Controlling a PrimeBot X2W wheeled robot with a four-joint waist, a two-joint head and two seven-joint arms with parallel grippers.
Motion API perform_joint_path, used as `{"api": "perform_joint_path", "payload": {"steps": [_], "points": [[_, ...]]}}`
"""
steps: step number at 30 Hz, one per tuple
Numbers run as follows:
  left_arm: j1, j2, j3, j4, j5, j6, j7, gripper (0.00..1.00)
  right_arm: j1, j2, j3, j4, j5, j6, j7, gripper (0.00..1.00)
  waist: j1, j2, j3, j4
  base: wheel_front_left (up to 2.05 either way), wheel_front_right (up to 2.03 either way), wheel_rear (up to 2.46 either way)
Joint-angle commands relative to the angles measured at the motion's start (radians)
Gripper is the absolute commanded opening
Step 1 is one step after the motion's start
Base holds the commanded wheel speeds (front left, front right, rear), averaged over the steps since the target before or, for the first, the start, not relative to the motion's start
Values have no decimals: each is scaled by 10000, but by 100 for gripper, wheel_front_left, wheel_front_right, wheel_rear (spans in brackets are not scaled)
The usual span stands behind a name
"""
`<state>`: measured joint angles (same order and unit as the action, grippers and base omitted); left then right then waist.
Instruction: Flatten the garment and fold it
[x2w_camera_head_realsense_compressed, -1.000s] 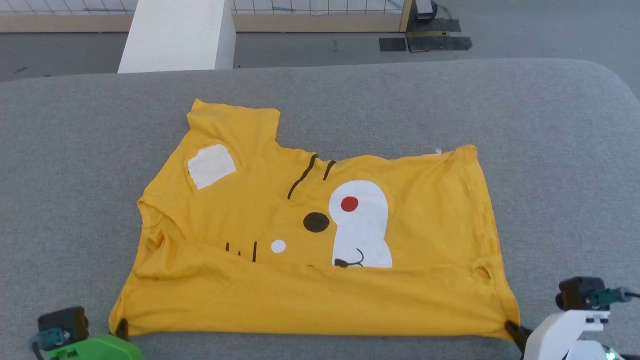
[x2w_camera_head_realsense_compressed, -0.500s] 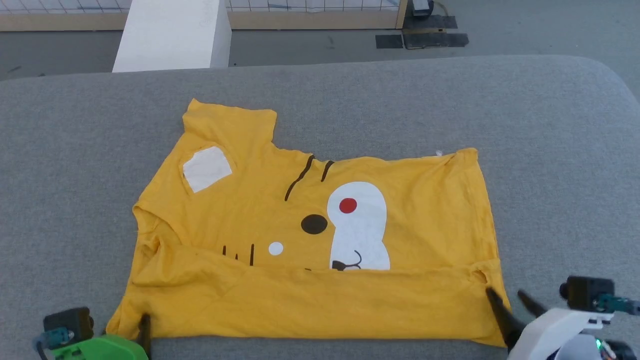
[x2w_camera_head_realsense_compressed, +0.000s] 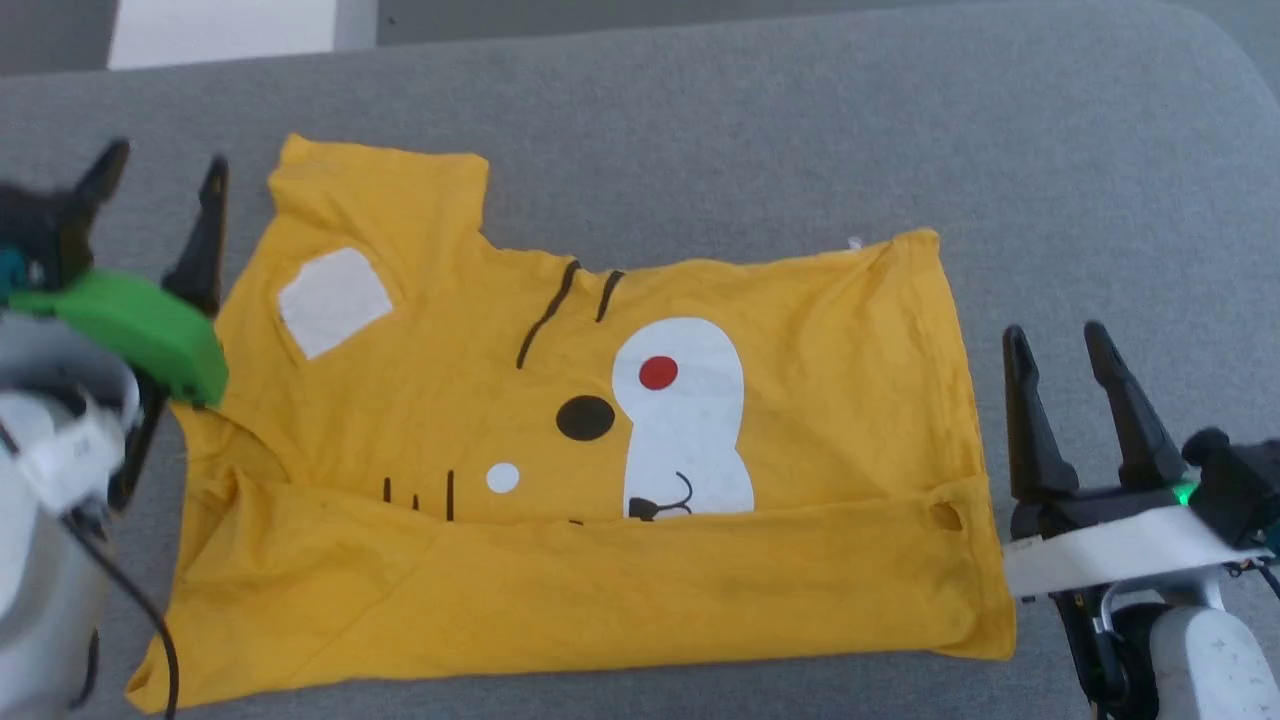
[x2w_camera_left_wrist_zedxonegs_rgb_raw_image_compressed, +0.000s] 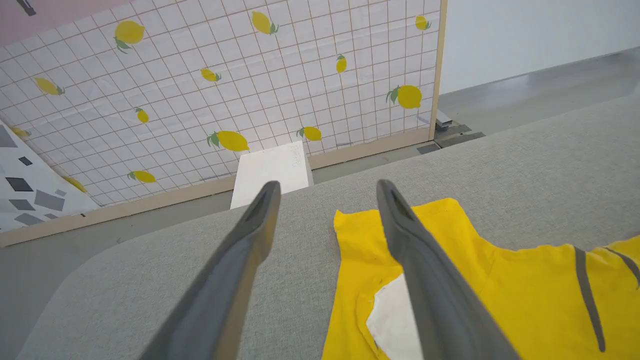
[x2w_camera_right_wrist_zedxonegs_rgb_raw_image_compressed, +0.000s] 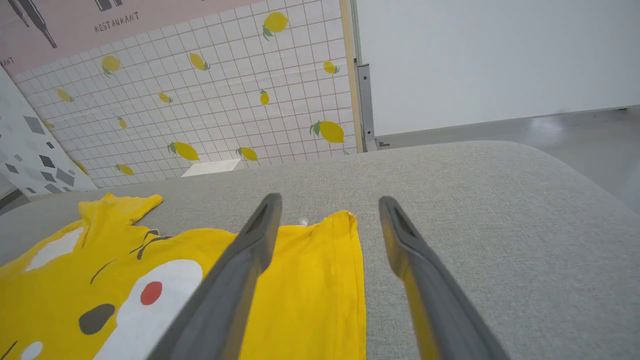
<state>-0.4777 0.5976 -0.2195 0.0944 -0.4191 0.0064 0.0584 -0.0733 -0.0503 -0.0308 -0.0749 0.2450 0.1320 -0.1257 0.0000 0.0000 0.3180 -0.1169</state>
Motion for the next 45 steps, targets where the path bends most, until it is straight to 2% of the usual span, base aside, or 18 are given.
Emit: {"api": "perform_joint_path", "payload": {"steps": [1, 7, 12, 15, 19, 23, 24, 25, 30, 34, 45], "points": [[-625, 124, -143, 284, 124, -146, 330, 100, -295, 1, 111, -5, -80, -13, -136, 100, 0, 0, 962, -586, 0, 0, 0], [-3053, 501, -519, 1545, -4, -692, 2717, 100, -972, 1, 495, -47, -127, -13, -287, 100, 0, 0, 2106, -1246, 0, 0, 0], [-4176, 786, -701, 2302, -206, -692, 5048, 100, -1245, 1, 684, -38, 0, -13, -343, 100, 0, 0, 2633, -1703, 0, 0, 0], [-4494, 1016, -702, 2526, -330, -438, 6500, 100, -1282, 1, 807, 29, 64, -13, -323, 100, 0, 0, 2832, -1926, 0, 0, 0], [-4604, 1069, -386, 2362, -730, 12, 7463, 100, -1287, 1, 886, 117, 300, -13, -418, 100, 0, 0, 3012, -2098, 0, 0, 0], [-4231, 1143, -24, 2144, -1206, 733, 8621, 100, -1271, 1, 1074, 257, 455, -13, -475, 100, 0, 0, 3093, -2234, 0, 0, 0], [-4108, 1200, 0, 2060, -1261, 851, 8884, 39, -1270, 1, 1085, 270, 463, -13, -475, 100, 0, 0, 3086, -2249, 0, 0, 0], [-4007, 1247, 10, 1977, -1312, 909, 9083, 0, -1282, 1, 1084, 281, 465, -13, -458, 100, 0, 0, 3073, -2255, 0, 0, 0], [-3617, 1365, 107, 1265, -1529, 1077, 9466, 0, -1957, 1, 1102, 178, 10, -13, -33, 100, 0, 0, 3006, -2244, 0, 0, 0], [-3490, 1383, 158, 897, -1569, 1156, 9398, 0, -3321, 1, 1368, 252, -437, -13, 1104, 100, 0, 0, 2992, -2216, 0, 0, 0], [-3551, 1244, 114, 447, -1636, 1034, 8940, 0, -6506, 1, 1781, 2563, 133, -13, 7049, 100, 0, 0, 3161, -1883, 0, 0, 0]]}}
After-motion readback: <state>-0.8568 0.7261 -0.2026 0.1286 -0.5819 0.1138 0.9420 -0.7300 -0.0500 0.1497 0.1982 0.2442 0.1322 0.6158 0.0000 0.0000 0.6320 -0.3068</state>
